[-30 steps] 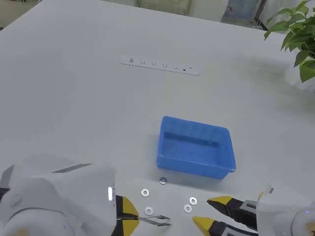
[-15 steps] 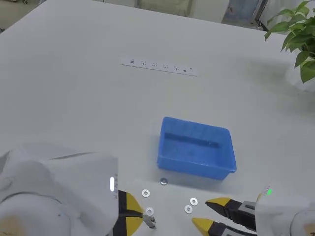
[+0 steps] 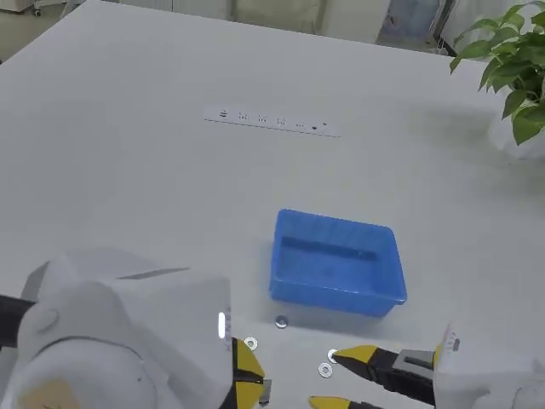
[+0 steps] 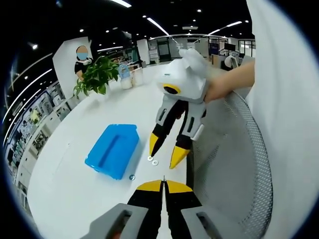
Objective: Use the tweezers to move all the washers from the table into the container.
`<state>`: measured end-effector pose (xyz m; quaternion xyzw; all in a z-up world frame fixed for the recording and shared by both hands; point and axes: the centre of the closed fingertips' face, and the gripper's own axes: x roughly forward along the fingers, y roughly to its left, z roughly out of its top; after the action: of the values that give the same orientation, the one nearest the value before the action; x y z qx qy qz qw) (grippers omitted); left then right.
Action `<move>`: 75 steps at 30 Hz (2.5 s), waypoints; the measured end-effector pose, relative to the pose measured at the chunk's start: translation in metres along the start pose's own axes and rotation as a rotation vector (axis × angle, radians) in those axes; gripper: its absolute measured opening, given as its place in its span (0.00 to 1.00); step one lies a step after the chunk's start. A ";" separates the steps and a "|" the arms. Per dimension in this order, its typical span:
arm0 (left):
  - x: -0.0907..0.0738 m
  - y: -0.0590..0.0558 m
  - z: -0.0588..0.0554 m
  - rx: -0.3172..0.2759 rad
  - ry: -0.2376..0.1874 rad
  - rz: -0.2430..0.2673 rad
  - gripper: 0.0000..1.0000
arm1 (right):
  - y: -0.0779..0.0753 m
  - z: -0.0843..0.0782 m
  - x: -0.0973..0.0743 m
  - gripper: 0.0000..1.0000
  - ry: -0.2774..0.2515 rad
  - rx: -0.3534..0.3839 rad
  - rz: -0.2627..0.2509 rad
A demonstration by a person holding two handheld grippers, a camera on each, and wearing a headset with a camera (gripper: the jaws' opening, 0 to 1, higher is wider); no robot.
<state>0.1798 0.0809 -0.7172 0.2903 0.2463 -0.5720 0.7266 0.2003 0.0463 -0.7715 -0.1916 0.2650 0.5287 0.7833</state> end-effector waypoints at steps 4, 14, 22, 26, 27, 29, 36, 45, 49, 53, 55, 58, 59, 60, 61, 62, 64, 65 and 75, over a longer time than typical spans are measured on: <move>0.000 0.000 0.000 0.006 0.002 -0.006 0.00 | 0.019 0.009 0.014 0.16 0.023 -0.081 0.117; -0.001 -0.004 -0.005 0.040 0.012 -0.029 0.00 | 0.029 0.015 0.036 0.11 0.100 -0.251 0.249; 0.002 -0.002 -0.004 0.043 0.005 -0.024 0.00 | 0.034 0.018 0.040 0.06 0.117 -0.304 0.318; 0.002 0.003 -0.004 0.057 0.017 -0.003 0.00 | 0.031 0.014 0.042 0.05 0.156 -0.304 0.338; 0.002 0.003 -0.004 0.055 0.017 -0.003 0.00 | 0.031 0.015 0.042 0.05 0.159 -0.302 0.348; 0.002 0.004 -0.004 0.051 0.014 0.001 0.00 | 0.030 0.014 0.041 0.04 0.167 -0.291 0.352; 0.002 0.009 -0.005 0.048 0.022 0.000 0.00 | 0.030 0.014 0.042 0.04 0.167 -0.264 0.351; 0.004 0.005 -0.002 0.084 0.026 -0.035 0.00 | 0.030 0.014 0.041 0.06 0.187 -0.286 0.350; 0.006 0.004 0.001 0.087 0.021 -0.049 0.00 | 0.030 0.011 0.042 0.06 0.203 -0.297 0.355; 0.008 0.005 0.003 0.081 0.017 -0.054 0.00 | 0.030 0.010 0.043 0.06 0.210 -0.294 0.355; 0.009 0.005 0.004 0.079 0.014 -0.056 0.00 | 0.030 0.009 0.044 0.06 0.218 -0.299 0.359; 0.010 0.005 0.005 0.081 0.012 -0.055 0.00 | 0.030 0.008 0.045 0.06 0.232 -0.306 0.363; 0.010 0.006 0.005 0.080 0.012 -0.053 0.00 | 0.030 0.008 0.045 0.05 0.233 -0.309 0.364; 0.010 0.006 0.005 0.080 0.013 -0.052 0.00 | 0.030 0.008 0.045 0.05 0.232 -0.306 0.364; 0.010 0.007 0.005 0.077 0.011 -0.050 0.00 | 0.029 0.008 0.045 0.05 0.232 -0.303 0.364; 0.010 0.007 0.005 0.071 0.008 -0.049 0.00 | 0.029 0.008 0.045 0.05 0.232 -0.300 0.364; 0.010 0.007 0.005 0.059 -0.002 -0.050 0.00 | 0.029 0.008 0.045 0.05 0.235 -0.301 0.364; 0.011 0.007 0.005 0.051 -0.011 -0.051 0.00 | 0.029 0.008 0.046 0.05 0.238 -0.308 0.364; 0.011 0.008 0.004 0.013 -0.026 -0.046 0.00 | 0.031 0.007 0.047 0.04 0.245 -0.292 0.363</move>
<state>0.1901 0.0720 -0.7202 0.2819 0.2397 -0.5940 0.7144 0.1874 0.0956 -0.7960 -0.3146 0.3088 0.6661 0.6016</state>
